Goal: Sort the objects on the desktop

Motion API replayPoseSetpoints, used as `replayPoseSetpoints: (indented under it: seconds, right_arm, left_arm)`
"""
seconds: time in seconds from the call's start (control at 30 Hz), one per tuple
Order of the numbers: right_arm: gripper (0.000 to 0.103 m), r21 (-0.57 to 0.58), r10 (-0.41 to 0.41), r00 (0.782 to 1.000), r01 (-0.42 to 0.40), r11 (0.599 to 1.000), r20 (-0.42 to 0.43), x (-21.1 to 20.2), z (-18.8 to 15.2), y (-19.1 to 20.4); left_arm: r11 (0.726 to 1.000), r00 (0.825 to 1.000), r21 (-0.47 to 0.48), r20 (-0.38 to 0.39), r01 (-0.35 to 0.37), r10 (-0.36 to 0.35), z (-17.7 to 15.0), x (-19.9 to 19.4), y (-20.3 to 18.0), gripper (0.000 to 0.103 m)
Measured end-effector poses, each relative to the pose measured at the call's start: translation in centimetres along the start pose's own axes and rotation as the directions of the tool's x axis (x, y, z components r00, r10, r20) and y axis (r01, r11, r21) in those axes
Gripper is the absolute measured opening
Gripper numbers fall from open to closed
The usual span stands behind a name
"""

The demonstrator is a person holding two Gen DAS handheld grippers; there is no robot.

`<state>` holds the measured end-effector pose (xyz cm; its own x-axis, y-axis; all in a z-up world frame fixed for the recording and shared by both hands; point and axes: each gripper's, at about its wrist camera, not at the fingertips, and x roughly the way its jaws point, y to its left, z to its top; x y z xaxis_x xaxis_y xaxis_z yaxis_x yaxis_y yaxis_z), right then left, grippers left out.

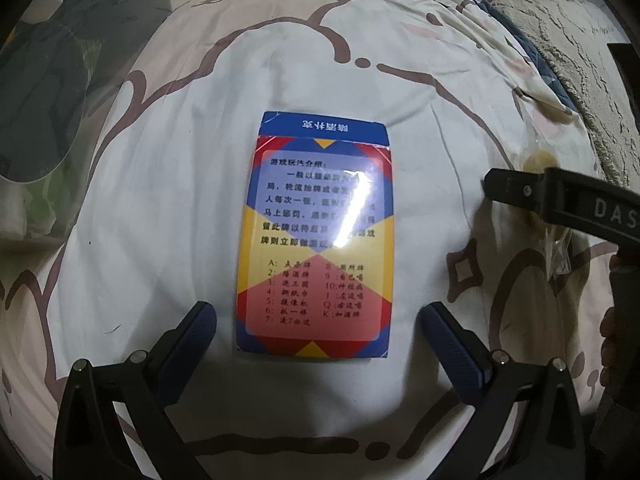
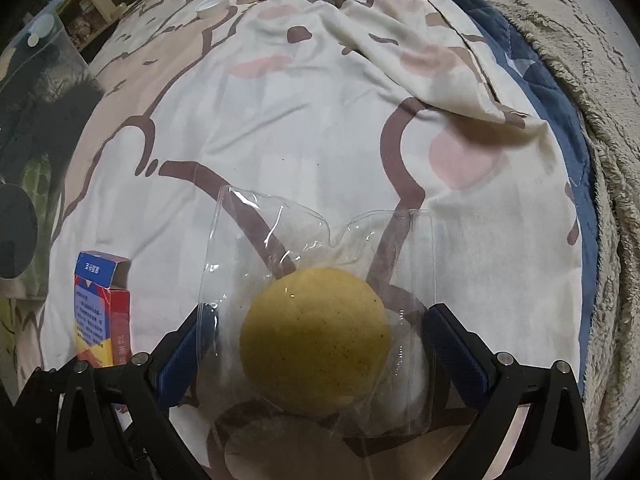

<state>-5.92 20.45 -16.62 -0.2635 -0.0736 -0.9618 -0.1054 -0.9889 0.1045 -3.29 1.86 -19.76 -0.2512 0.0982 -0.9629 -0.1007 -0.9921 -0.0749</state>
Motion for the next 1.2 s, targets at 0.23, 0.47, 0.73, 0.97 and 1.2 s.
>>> replayPoseSetpoints:
  seconds: [0.23,0.47,0.73,0.97,1.2]
  right_arm:
    - [0.102,0.048,0.057,0.998,-0.058,0.997,0.007,-1.0,0.4,-0.5]
    - [0.083,-0.029,0.054,0.998,-0.053,0.998,0.031,-2.3,-0.4,-0.1]
    - [0.075,0.013,0.145,0.986,-0.146,0.989,0.084,-2.9,0.4,-0.7]
    - [0.067,0.027,0.286,0.942,-0.295,0.955,0.176,-5.5,1.1,-0.6]
    - [0.064,0.048,0.334,0.924,-0.348,0.936,0.188,-5.8,1.6,-0.8]
  left_arm:
    - [0.999,0.995,-0.027,0.093,-0.038,0.041,1.2,-1.6,1.4,0.103]
    - [1.0,0.993,-0.013,0.113,-0.026,0.027,0.5,-1.6,-1.0,0.102]
    - [1.0,0.993,-0.015,0.113,-0.027,0.029,1.2,-1.1,-1.3,0.078]
    - [0.999,0.99,-0.033,0.138,0.012,-0.007,1.4,-2.2,-0.8,0.06]
    - [0.998,0.986,-0.053,0.163,0.04,-0.031,1.7,-3.2,-0.6,0.059]
